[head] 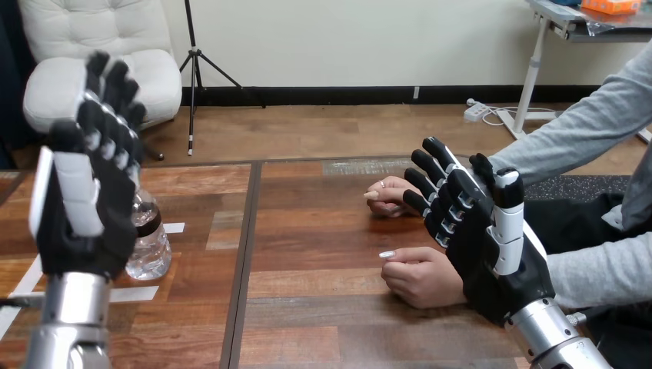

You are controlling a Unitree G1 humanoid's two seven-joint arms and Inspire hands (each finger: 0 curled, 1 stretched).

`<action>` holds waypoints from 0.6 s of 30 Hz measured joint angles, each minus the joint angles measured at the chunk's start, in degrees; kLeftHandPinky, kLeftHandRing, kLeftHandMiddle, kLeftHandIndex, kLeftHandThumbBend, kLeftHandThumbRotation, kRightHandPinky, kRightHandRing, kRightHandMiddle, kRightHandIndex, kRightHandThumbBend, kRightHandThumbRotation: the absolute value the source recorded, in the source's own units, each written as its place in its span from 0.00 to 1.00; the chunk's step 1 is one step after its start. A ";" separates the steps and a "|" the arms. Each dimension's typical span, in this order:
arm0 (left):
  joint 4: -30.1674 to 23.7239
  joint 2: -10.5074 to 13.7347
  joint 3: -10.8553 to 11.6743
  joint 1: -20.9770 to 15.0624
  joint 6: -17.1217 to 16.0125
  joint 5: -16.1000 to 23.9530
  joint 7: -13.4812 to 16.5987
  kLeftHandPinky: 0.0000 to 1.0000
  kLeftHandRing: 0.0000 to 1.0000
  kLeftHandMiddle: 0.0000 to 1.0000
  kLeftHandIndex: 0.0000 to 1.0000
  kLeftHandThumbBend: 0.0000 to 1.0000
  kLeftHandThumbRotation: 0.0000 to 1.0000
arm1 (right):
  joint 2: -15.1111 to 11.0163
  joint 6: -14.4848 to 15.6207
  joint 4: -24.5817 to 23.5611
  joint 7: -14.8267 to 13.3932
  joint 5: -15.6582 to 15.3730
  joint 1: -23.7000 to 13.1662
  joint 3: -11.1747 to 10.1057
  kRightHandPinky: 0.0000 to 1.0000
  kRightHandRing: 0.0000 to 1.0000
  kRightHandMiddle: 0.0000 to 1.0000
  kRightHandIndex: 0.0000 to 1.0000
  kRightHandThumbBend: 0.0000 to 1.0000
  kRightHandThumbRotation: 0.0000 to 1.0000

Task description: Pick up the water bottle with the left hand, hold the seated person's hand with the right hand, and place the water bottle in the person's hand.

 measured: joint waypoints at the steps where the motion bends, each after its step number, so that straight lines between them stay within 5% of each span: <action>1: 0.22 0.18 0.14 -0.30 -0.10 -0.06 -0.12 1.00 1.00 1.00 1.00 0.95 0.92 | 0.02 0.00 0.00 0.01 0.00 0.00 0.00 1.00 1.00 1.00 1.00 1.00 1.00; 18: 4.68 2.82 3.18 -4.34 -1.75 -1.28 -2.18 1.00 1.00 1.00 1.00 0.93 0.94 | 0.02 0.02 0.00 0.02 -0.01 0.00 -0.13 1.00 1.00 1.00 1.00 1.00 1.00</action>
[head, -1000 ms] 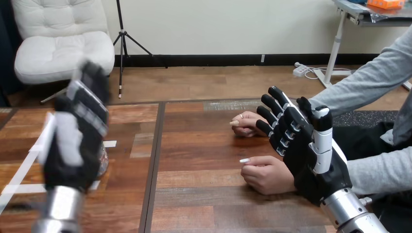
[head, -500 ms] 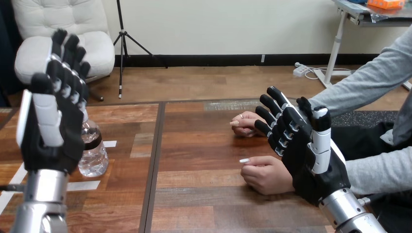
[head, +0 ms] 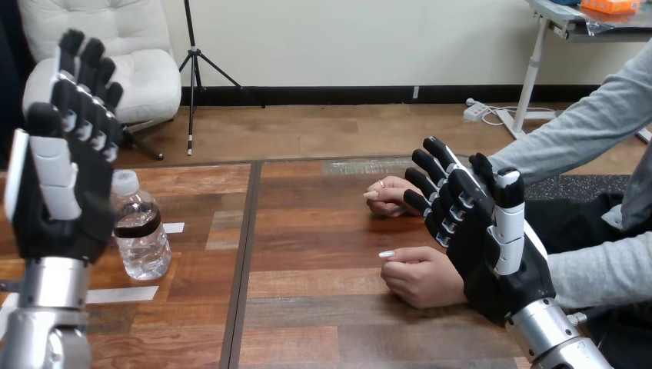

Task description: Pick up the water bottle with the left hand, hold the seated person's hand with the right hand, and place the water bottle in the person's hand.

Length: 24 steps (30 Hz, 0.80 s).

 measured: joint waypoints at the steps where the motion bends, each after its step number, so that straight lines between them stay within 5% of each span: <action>1: 0.13 0.13 0.12 -0.14 -0.01 0.00 -0.09 1.00 1.00 1.00 1.00 0.93 0.94 | 0.00 0.00 0.00 0.00 0.00 0.00 0.00 1.00 1.00 1.00 1.00 1.00 1.00; 24: 3.70 3.49 1.88 -5.48 -0.92 2.59 1.60 1.00 1.00 1.00 1.00 0.93 0.94 | 0.00 0.01 0.00 0.00 -0.17 0.00 0.00 1.00 1.00 1.00 1.00 1.00 1.00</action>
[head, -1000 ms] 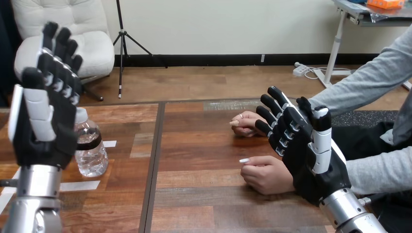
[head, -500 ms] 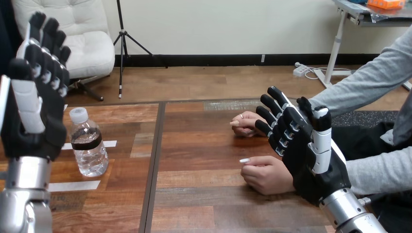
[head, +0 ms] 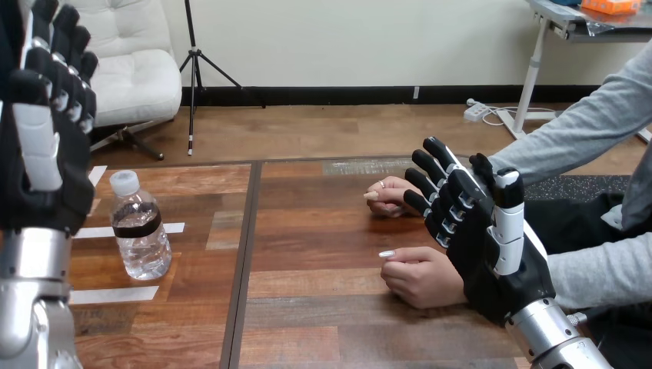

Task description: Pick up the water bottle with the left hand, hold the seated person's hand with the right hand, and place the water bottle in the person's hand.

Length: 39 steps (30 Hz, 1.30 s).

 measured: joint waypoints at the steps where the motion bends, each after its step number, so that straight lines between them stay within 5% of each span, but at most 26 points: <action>1: 0.39 0.18 0.02 -0.26 -0.11 0.16 0.02 1.00 1.00 1.00 1.00 0.92 0.95 | 0.00 0.00 0.00 0.00 -0.02 0.00 0.00 1.00 1.00 1.00 1.00 1.00 1.00; 22: 9.68 3.14 0.67 -3.95 -0.80 5.89 3.50 1.00 1.00 1.00 1.00 0.92 0.96 | 0.00 0.00 0.00 0.03 -0.10 0.00 0.02 1.00 1.00 1.00 1.00 1.00 1.00; 39: 25.11 6.72 0.64 -8.41 -5.05 10.84 5.12 1.00 1.00 1.00 1.00 0.82 1.00 | -0.01 0.00 -0.02 0.34 -0.08 0.03 0.01 1.00 1.00 1.00 1.00 1.00 1.00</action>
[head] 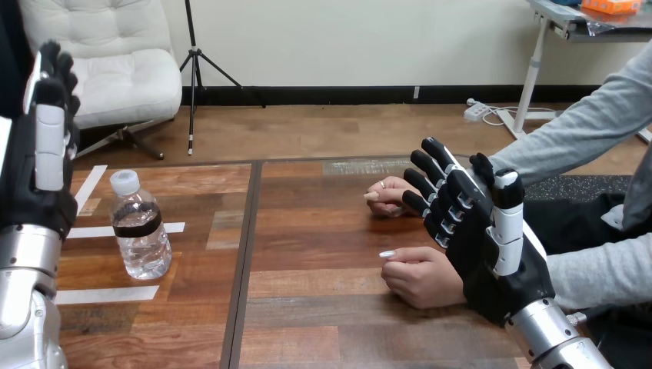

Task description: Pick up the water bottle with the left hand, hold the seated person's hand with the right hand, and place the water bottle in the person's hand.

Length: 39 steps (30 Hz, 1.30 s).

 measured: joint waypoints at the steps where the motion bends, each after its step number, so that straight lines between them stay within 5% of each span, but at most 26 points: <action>1: 0.90 0.14 0.00 -0.27 -0.29 0.18 0.03 1.00 1.00 1.00 1.00 0.82 1.00 | 0.00 0.00 0.00 0.00 0.00 0.00 0.00 1.00 1.00 1.00 1.00 1.00 1.00; 39: 26.18 3.67 -2.24 -10.89 -1.93 6.36 3.51 1.00 1.00 1.00 1.00 0.75 0.94 | -0.02 0.00 0.00 0.66 -0.01 0.00 -0.02 1.00 1.00 1.00 1.00 1.00 1.00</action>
